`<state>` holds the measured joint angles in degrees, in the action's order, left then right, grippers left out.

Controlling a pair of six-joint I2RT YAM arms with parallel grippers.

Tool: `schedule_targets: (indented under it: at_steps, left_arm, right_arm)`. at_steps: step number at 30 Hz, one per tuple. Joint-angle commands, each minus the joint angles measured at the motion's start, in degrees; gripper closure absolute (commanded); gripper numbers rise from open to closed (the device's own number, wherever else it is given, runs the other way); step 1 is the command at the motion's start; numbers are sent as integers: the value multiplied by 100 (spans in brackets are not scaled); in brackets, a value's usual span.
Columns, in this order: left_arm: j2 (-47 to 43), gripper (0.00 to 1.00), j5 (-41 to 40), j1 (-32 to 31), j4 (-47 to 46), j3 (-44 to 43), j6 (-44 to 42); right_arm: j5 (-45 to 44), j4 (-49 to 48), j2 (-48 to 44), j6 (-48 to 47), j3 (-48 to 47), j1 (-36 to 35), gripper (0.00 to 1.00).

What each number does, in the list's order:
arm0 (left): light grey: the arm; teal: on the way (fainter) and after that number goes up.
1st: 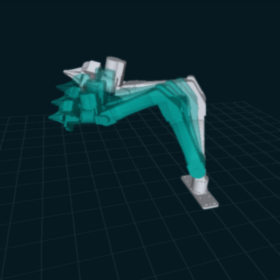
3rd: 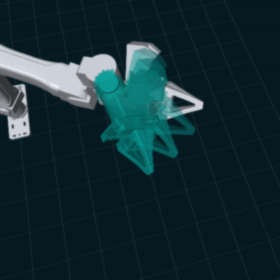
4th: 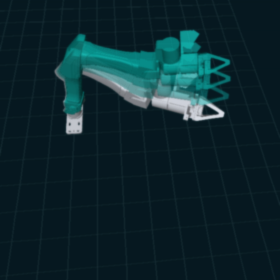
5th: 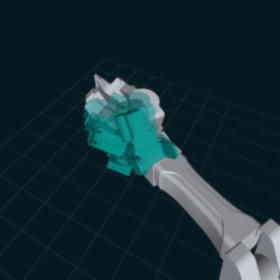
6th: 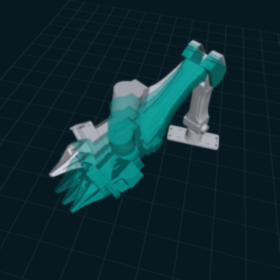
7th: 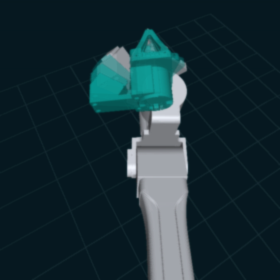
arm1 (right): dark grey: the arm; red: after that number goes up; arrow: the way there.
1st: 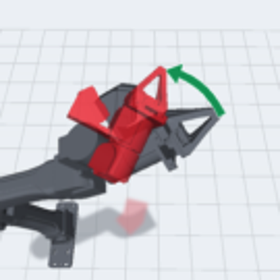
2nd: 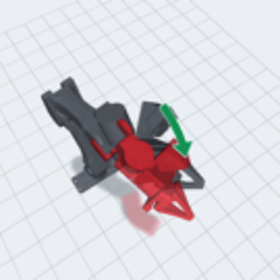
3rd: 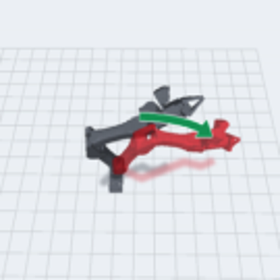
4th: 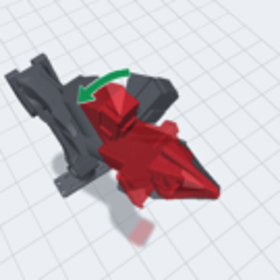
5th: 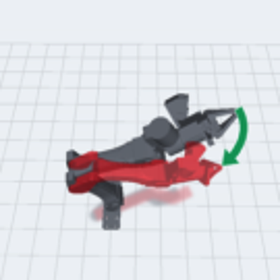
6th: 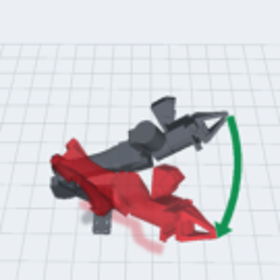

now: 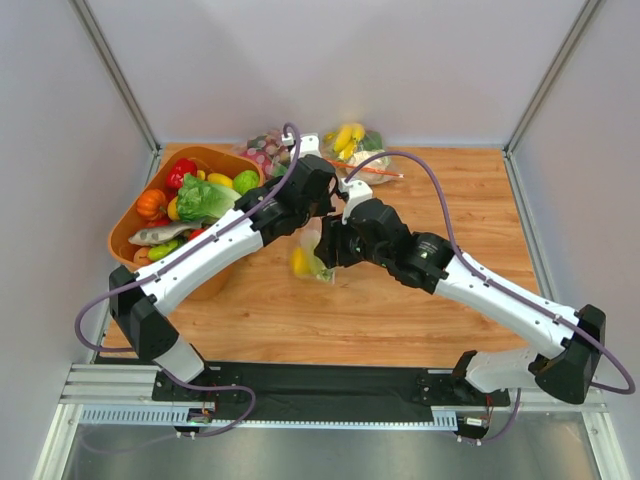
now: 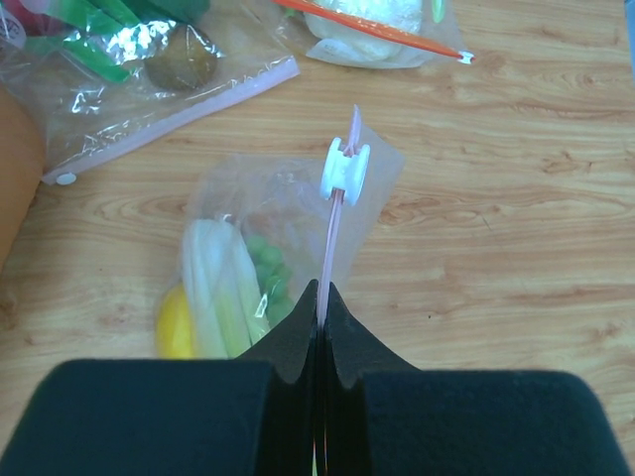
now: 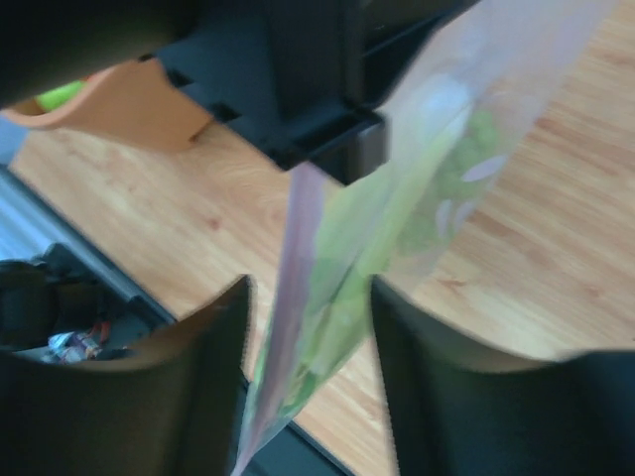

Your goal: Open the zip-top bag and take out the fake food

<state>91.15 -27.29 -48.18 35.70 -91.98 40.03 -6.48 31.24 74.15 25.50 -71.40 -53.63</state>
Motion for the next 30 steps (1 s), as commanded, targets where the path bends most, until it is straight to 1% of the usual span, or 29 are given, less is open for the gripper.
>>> schedule_targets:
  at_steps: [1, 2, 3, 4, 7, 8, 9, 10, 12, 13, 15, 16, 17, 18, 19, 20, 21, 23, 24, 27, 29, 30]
  left_arm:
    - [-273, 100, -137, -33, -134, -66, 101]
    - [-308, 100, -93, -33, -160, -4, 84]
    - [-335, 100, -14, -42, -204, 22, 49]
    - [-405, 100, 65, -42, -248, 75, 23]
    - [-528, 100, 425, -33, -415, 137, -197]
    - [-546, 98, 504, -42, -441, 128, -267]
    - [-572, 89, 644, -33, -485, 119, -416]
    - [-659, 68, 707, -33, -520, 128, -504]
    - [-756, 49, 856, -24, -634, 146, -811]
    - [-888, 35, 883, -24, -670, 215, -908]
    - [-1072, 24, 996, 2, -897, 347, -1224]
    - [-1282, 17, 1102, 19, -1046, 565, -1374]
    - [-1406, 14, 1207, 98, -1213, 716, -1645]
    - [-1538, 12, 1548, 160, -1606, 900, -1752]
    - [-1783, 9, 1830, 369, -1828, 1276, -1849]
    - [-1890, 8, 2128, 493, -2022, 1454, -1902]
    - [-2074, 7, 2679, 616, -2371, 1769, -1894]
    - [-2207, 7, 3166, 932, -2646, 2017, -1929]
    - [-2338, 6, 3464, 994, -2848, 2114, -1964]
    - [-2514, 5, 3913, 1179, -3165, 2465, -2253]
    - [-2681, 5, 4204, 1267, -3341, 2676, -2499]
    - [-2786, 5, 4493, 1294, -3394, 2747, -2570]
  right_arm:
    - [-1029, 40, 12, -150, -33, -51, 58]
    - [-1126, 48, 12, -159, -6, -60, 69]
    - [-1206, 31, 3, -229, 55, -52, 90]
    - [-1267, 40, 3, -273, 56, -51, 100]
    - [-1146, 118, -14, -440, -23, -51, 100]
    - [-1101, 136, -41, -492, -58, -51, 100]
    - [-1023, 154, -76, -528, -128, -43, 100]
    - [-839, 171, -111, -580, -181, -34, 100]
    - [-584, 206, -269, -712, -278, 18, 100]
    - [-191, 215, -313, -747, -383, 132, 100]
    - [207, 285, -462, -809, -463, 299, 100]
    - [600, 312, -506, -835, -515, 492, 100]
    - [926, 329, -576, -871, -524, 598, 100]
    - [1147, 347, -603, -897, -533, 695, 100]
    - [1593, 347, -630, -915, -525, 896, 100]
    - [1841, 330, -647, -950, -507, 993, 100]
    - [2409, 286, -682, -1028, -498, 1177, 100]
    - [2896, 259, -700, -1134, -489, 1310, 100]
    - [3281, 259, -709, -1230, -498, 1433, 100]
    - [3723, 225, -753, -1249, -481, 1653, 100]
    - [4215, 119, -832, -1109, -419, 1960, 100]
    - [4382, -12, -858, -1065, -341, 2074, 100]
